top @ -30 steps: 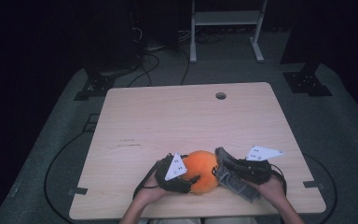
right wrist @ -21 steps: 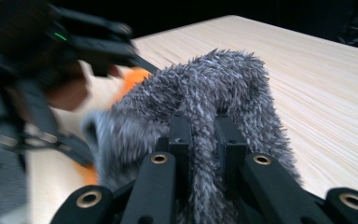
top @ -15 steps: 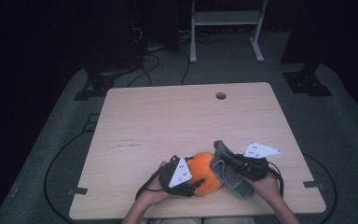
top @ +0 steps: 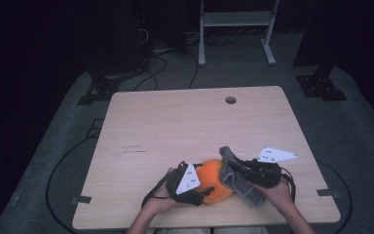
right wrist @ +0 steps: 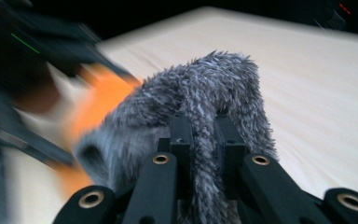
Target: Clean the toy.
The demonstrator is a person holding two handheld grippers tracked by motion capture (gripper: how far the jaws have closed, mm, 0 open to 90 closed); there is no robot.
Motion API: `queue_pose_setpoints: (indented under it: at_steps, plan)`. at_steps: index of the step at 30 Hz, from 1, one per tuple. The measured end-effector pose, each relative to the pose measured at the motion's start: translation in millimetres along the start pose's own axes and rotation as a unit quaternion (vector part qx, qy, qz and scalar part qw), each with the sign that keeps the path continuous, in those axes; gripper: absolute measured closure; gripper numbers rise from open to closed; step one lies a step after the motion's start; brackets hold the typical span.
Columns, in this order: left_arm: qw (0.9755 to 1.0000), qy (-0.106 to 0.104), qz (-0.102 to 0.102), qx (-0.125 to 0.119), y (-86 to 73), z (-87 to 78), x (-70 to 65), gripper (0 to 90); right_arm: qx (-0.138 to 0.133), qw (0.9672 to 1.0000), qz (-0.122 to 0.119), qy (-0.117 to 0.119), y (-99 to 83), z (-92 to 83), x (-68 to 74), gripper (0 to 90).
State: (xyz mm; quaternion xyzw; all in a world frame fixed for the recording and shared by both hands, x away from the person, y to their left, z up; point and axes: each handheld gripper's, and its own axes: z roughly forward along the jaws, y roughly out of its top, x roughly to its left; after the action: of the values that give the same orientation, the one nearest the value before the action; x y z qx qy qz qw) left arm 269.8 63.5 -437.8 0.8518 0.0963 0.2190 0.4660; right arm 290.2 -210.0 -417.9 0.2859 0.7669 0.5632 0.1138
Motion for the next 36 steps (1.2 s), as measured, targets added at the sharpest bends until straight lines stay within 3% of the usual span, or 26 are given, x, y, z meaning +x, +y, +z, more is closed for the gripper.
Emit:
queue_pose_setpoints:
  at_steps: [2, 4, 6, 9, 12, 14, 15, 18, 21, 24, 28, 30, 31, 33, 34, 36]
  plan:
    - [0.9995, -0.015, 0.025, -0.01, 1.9, -0.1, -4.9, 22.3, -0.003, 0.9997, -0.017, 0.015, 7.1, 3.4, 10.6, 79.8]
    - [0.9994, -0.013, 0.033, -0.001, 2.8, -0.4, -5.8, 22.4, 0.017, 0.9993, -0.033, 0.006, 5.7, 10.9, 15.6, 79.8]
    - [0.9996, -0.013, 0.025, -0.003, 1.4, -0.3, -3.5, 22.6, 0.023, 0.9988, -0.042, -0.009, -0.7, 13.6, 11.5, 79.8]
    - [0.9999, -0.013, 0.009, -0.001, -2.6, -1.9, 2.0, 22.6, 0.047, 0.9977, -0.02, -0.045, -8.4, 9.4, -3.7, 79.8]
    - [0.9999, -0.008, -0.011, 0.007, -6.4, -3.8, 7.8, 22.6, 0.065, 0.9962, 0.005, -0.059, -15.6, 6.3, -15.0, 79.9]
    - [0.9995, -0.005, -0.027, 0.012, -8.4, -4.4, 11.2, 22.6, 0.062, 0.9963, 0.005, -0.059, -15.1, 3.8, -14.1, 79.9]
    - [0.9992, -0.006, -0.036, 0.014, -9.3, -4.7, 13.0, 22.5, 0.054, 0.997, 0.002, -0.056, -12.9, 2.0, -10.4, 79.9]
    - [0.9983, -0.001, -0.055, 0.019, -12.6, -4.6, 18.3, 22.5, 0.021, 0.9995, -0.019, -0.017, -5.3, -2.2, 6.4, 79.8]
    - [0.9973, 0.005, -0.07, 0.022, -15.4, -5.2, 21.7, 21.9, 0.026, 0.9987, -0.043, -0.001, -4.4, 3.3, 19.3, 79.8]
    - [0.9971, 0.01, -0.073, 0.021, -15.0, -4.5, 21.7, 21.8, 0.039, 0.9976, -0.054, -0.016, -9.9, 9.1, 16.0, 79.8]
    - [0.9963, 0.018, -0.081, 0.02, -14.7, -2.6, 21.9, 21.3, 0.06, 0.9963, -0.021, -0.058, -18.4, 6.9, -1.4, 79.8]
    - [0.9963, 0.025, -0.08, 0.02, -14.3, -1.1, 20.5, 21.0, 0.066, 0.9949, -0.017, -0.074, -19.5, 3.3, -3.7, 79.9]
    - [0.9963, 0.029, -0.078, 0.021, -14.0, -0.5, 19.8, 20.7, 0.053, 0.9958, -0.024, -0.07, -17.4, 0.5, -0.6, 79.8]
    - [0.9961, 0.04, -0.078, 0.012, -14.4, 3.3, 16.4, 20.3, 0.019, 0.9986, -0.039, -0.032, -10.6, -2.6, 12.2, 79.5]
    - [0.9962, 0.044, -0.075, 0.008, -14.6, 4.7, 14.7, 19.9, 0.016, 0.9983, -0.051, -0.021, -8.7, -0.5, 19.9, 79.3]
    - [0.9964, 0.047, -0.07, 0.011, -13.3, 4.3, 14.0, 18.9, 0.041, 0.9948, -0.088, -0.029, -11.6, 10.4, 30.7, 79.3]
